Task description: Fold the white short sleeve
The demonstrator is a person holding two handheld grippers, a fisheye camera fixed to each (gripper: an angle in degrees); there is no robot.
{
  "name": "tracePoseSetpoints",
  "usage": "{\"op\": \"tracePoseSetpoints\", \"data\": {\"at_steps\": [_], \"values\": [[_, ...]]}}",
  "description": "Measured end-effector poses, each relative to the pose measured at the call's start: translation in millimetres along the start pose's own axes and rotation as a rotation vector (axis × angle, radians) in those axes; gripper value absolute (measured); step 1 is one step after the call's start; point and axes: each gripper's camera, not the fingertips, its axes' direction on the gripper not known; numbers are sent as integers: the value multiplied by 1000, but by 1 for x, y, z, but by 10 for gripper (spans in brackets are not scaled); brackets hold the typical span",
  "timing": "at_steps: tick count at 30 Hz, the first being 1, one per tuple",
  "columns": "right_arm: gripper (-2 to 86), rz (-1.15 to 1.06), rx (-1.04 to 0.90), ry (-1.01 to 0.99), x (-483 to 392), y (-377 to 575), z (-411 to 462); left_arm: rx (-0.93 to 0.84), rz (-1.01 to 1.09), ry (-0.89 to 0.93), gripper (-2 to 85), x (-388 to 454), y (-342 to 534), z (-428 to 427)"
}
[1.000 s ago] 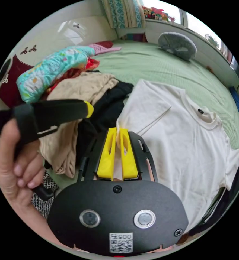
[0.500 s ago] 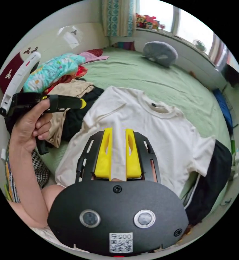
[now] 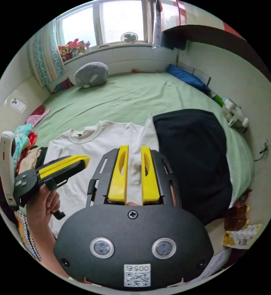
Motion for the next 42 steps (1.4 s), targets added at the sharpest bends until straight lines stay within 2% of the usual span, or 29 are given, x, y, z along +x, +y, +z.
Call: {"op": "tracePoseSetpoints", "data": {"at_steps": [3, 6, 10, 12, 14, 19, 21, 25, 26, 29, 34, 42], "values": [[39, 57, -17, -4, 42, 12, 5, 1, 47, 102, 74, 31, -14, 38], [38, 129, -30, -96, 82, 24, 9, -7, 119, 20, 97, 61, -25, 69], [44, 193, -42, -181, 115, 35, 14, 22, 123, 61, 120, 90, -33, 100], [46, 181, -40, -176, 120, 38, 15, 31, 124, 21, 121, 101, -35, 109], [48, 157, -38, -153, 122, 41, 16, 36, 134, -15, 114, 110, -37, 117], [48, 112, -27, -121, 130, 49, 21, 30, 63, -194, 18, 114, -44, 135], [49, 118, -29, -134, 135, 50, 24, 51, 16, -135, 11, 108, -46, 135], [54, 131, -29, -157, 143, 51, 30, 156, -152, 141, 3, 78, -47, 126], [54, 132, -30, -157, 143, 51, 30, 168, -174, 159, 3, 73, -46, 125], [56, 129, -31, -150, 142, 50, 35, 187, -284, 80, 2, 52, -44, 128], [56, 94, -50, -152, 126, 44, 49, 36, -376, -162, 4, 39, -46, 145], [52, 13, -73, -153, 90, 32, 73, -19, -331, -128, 26, 45, -46, 160]]}}
